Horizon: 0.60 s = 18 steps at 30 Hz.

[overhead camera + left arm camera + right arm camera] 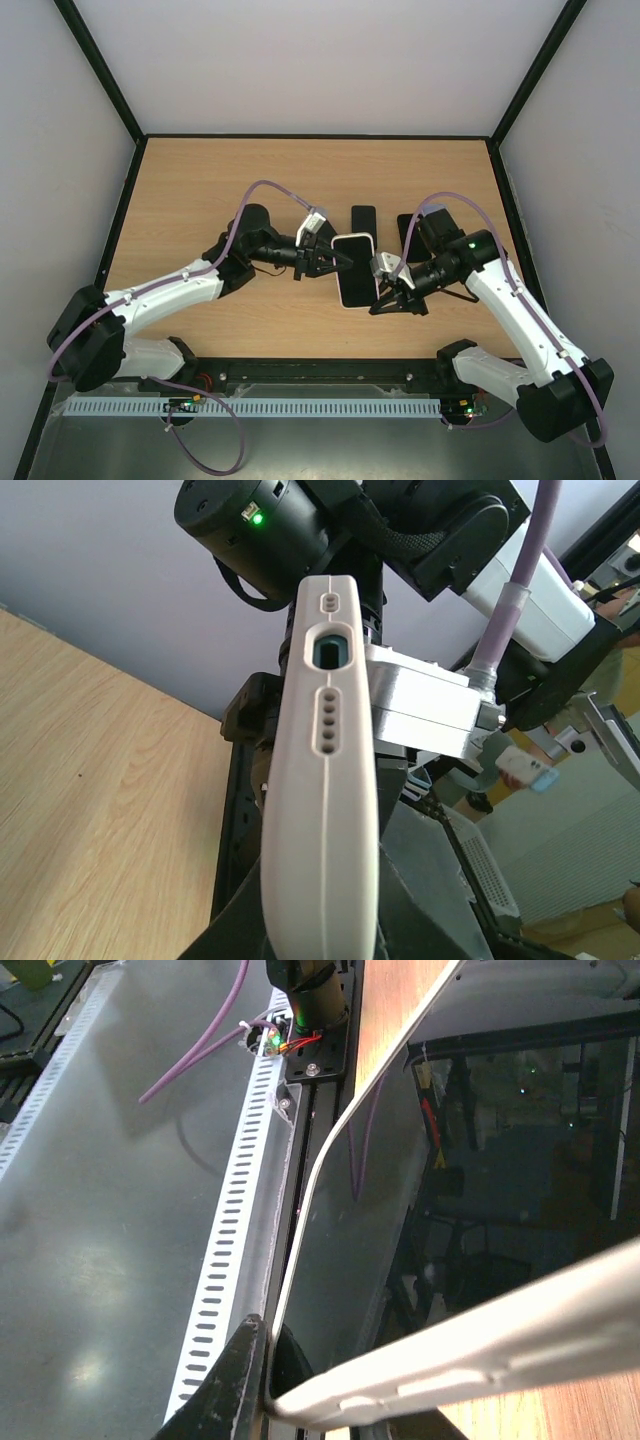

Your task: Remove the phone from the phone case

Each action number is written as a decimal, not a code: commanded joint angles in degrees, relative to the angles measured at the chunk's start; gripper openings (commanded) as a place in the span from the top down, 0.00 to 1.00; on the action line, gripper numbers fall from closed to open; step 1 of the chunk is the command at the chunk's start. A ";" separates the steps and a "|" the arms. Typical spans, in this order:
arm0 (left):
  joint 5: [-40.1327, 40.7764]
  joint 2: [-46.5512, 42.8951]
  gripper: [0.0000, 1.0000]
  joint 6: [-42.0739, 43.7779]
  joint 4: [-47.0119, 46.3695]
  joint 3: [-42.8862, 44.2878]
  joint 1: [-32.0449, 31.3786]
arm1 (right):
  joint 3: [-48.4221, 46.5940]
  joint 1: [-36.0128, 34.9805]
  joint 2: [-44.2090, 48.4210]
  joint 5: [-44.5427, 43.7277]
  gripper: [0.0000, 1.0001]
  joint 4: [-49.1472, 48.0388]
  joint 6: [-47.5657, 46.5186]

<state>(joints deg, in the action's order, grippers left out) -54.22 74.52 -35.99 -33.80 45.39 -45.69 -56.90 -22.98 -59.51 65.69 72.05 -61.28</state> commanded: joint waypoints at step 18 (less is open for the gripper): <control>-11.36 4.16 0.98 -32.52 -34.50 1.79 -2.01 | -1.27 -0.22 5.80 1.39 0.88 1.69 -11.91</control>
<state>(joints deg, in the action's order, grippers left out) -61.80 80.71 -54.50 -53.76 45.98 -46.48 -57.10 -22.96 -53.89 69.67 76.40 -66.00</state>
